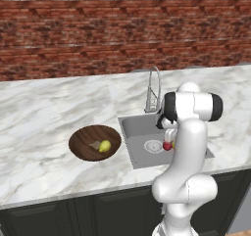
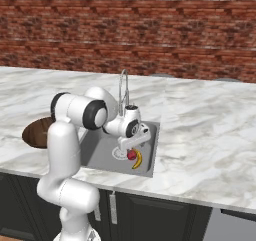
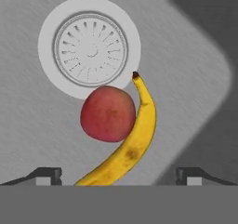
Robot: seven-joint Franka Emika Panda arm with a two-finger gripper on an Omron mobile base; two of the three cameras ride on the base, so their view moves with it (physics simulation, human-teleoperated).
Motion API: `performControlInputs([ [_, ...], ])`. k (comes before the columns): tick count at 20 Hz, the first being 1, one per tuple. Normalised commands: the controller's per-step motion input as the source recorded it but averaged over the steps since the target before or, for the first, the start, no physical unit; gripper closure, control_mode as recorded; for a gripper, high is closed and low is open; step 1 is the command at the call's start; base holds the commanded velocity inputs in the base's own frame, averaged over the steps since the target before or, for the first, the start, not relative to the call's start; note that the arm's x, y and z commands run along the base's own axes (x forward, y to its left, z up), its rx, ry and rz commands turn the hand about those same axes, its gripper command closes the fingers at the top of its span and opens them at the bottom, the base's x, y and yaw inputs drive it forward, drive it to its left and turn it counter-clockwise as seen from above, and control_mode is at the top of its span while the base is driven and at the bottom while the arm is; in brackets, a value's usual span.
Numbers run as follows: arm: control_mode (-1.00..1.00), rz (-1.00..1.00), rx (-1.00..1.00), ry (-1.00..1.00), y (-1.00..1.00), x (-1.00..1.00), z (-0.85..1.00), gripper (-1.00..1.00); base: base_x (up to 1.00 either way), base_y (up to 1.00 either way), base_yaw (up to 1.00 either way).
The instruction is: There is a mixed pile of frozen fruits and vegetables on the counter. Locate all the frozen vegetables and place the items in a bowl on the counter. Take all the frozen fruits and defrost them in a running sink.
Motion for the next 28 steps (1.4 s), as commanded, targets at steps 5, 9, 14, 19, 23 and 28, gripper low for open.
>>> performControlInputs([
  [5, -1.00, -0.05, 0.07, -0.01, 0.00, -0.22, 0.36, -1.00, 0.00, 0.00, 0.00],
  [9, -1.00, -0.09, 0.07, -0.04, 0.04, -0.24, 0.38, -1.00, 0.00, 0.00, 0.00],
  [14, -1.00, -0.15, 0.05, -0.06, 0.00, -0.16, 0.31, -1.00, 0.00, 0.00, 0.00],
  [19, -1.00, -0.14, 0.01, -0.07, 0.02, -0.06, 0.37, -1.00, 0.00, 0.00, 0.00],
  [23, -1.00, -0.04, -0.02, 0.00, -0.05, -0.02, 0.28, -1.00, 0.00, 0.00, 0.00],
  [28, -1.00, -0.08, -0.01, 0.03, -0.01, -0.09, 0.32, -1.00, 0.00, 0.00, 0.00],
])
